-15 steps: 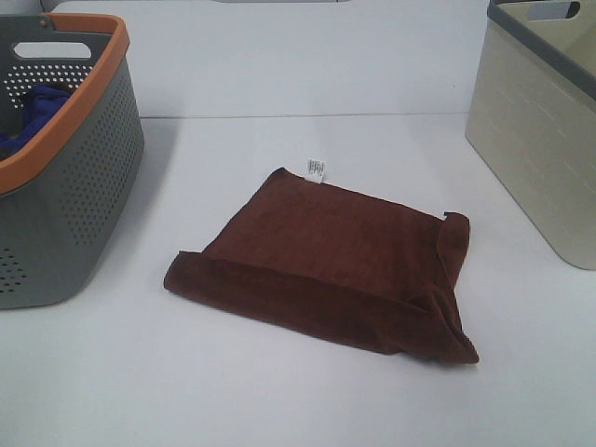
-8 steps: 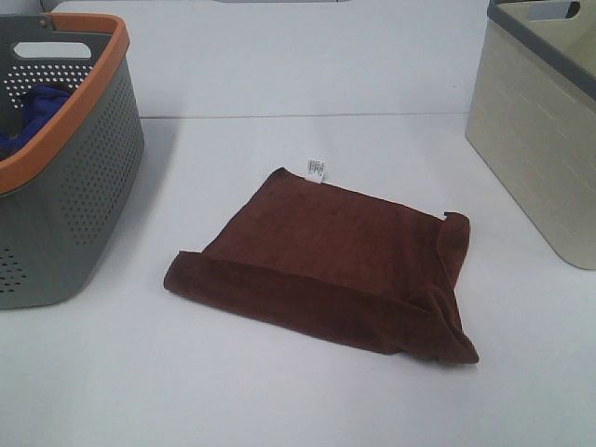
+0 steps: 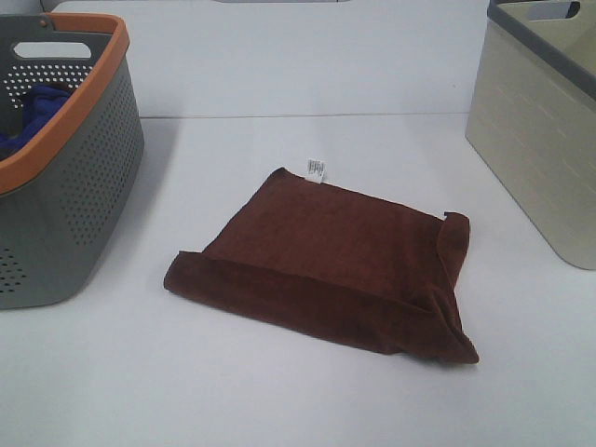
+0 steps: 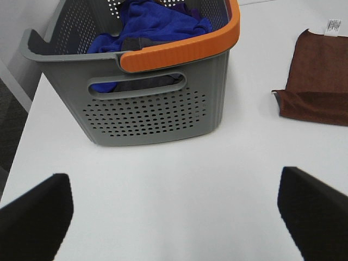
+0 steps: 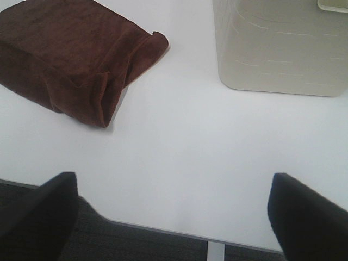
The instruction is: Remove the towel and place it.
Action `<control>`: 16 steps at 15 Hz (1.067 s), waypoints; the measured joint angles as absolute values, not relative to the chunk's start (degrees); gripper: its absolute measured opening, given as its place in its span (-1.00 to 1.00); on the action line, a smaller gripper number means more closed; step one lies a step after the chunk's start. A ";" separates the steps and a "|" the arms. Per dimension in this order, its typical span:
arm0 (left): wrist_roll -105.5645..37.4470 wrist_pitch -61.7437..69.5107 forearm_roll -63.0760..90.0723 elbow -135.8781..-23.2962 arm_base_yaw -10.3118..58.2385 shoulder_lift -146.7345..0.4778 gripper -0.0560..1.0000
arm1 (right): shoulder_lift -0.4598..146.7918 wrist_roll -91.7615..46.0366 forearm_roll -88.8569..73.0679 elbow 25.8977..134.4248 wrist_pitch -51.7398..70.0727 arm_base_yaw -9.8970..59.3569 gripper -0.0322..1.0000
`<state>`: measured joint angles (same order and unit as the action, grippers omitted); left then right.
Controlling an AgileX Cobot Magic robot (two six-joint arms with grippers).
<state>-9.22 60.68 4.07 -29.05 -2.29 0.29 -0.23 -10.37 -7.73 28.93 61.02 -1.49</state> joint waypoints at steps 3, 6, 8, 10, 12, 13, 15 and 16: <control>-9.17 60.62 4.07 -29.05 -2.29 0.29 0.95 | -0.23 -10.37 -7.73 28.93 61.02 -1.49 0.67; -9.17 60.45 4.07 -29.05 -2.29 0.29 0.95 | -0.23 -10.37 -7.73 28.93 61.02 -1.49 0.67; -9.05 60.33 4.07 -29.05 -2.29 0.29 0.95 | -0.23 -10.37 -7.73 28.93 61.02 -1.49 0.67; -9.05 60.33 4.13 -29.05 -2.29 0.29 0.95 | -0.23 -10.37 -7.73 28.93 61.02 -1.49 0.67; -9.05 60.33 4.18 -29.05 -2.29 0.29 0.95 | -0.23 -10.37 -7.73 28.93 61.02 -1.49 0.67; -9.05 60.33 4.30 -29.05 -2.29 0.29 0.95 | -0.23 -10.37 -7.73 28.93 61.02 -1.49 0.67; -9.05 60.33 4.35 -29.05 -2.29 0.29 0.95 | -0.23 -10.37 -7.73 28.93 61.02 -1.49 0.67; -9.05 60.33 4.35 -29.05 -2.29 0.29 0.95 | -0.23 -10.37 -7.73 28.93 61.02 -1.49 0.67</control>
